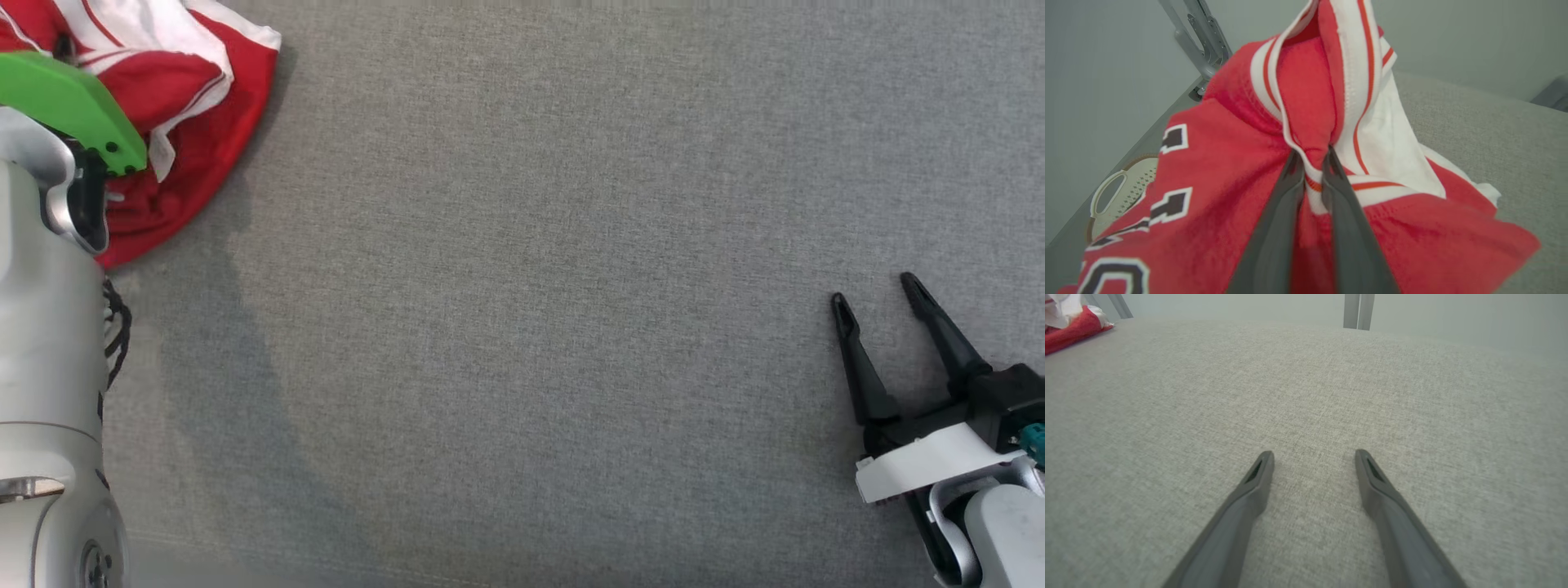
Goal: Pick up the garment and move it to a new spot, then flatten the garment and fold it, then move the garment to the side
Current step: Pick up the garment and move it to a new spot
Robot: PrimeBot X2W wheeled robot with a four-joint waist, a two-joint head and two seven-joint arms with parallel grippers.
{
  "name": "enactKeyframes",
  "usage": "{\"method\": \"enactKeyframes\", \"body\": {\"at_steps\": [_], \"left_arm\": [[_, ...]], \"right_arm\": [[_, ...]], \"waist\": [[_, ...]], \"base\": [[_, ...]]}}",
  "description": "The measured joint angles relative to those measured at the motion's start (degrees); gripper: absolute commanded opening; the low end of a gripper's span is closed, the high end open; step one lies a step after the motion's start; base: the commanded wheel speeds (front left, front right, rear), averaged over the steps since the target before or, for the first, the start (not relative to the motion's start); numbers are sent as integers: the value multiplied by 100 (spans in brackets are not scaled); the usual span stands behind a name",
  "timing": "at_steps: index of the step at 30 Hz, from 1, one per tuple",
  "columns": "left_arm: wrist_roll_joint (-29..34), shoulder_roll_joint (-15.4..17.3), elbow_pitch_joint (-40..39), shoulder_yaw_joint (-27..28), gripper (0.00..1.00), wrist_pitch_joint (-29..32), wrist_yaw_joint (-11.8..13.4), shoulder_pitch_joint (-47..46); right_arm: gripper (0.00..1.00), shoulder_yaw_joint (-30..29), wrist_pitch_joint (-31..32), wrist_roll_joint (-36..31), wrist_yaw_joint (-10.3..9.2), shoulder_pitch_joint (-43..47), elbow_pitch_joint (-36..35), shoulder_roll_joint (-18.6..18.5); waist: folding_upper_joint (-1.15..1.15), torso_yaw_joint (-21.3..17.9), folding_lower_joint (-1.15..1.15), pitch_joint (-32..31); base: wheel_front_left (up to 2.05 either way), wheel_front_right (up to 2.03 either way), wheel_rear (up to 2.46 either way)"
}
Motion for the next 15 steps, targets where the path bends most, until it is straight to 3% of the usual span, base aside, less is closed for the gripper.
{"method": "enactKeyframes", "body": {"at_steps": [8,15], "left_arm": [[134,123,-394,-330,0,-822,-353,-166],[96,101,-887,-733,0,-613,-553,-146]], "right_arm": [[100,152,9,-13,0,70,305,436],[100,328,9,-55,0,154,504,953]], "waist": [[0,74,0,-628],[0,-26,-1,-1326]], "base": [[0,0,0],[0,0,0]]}}
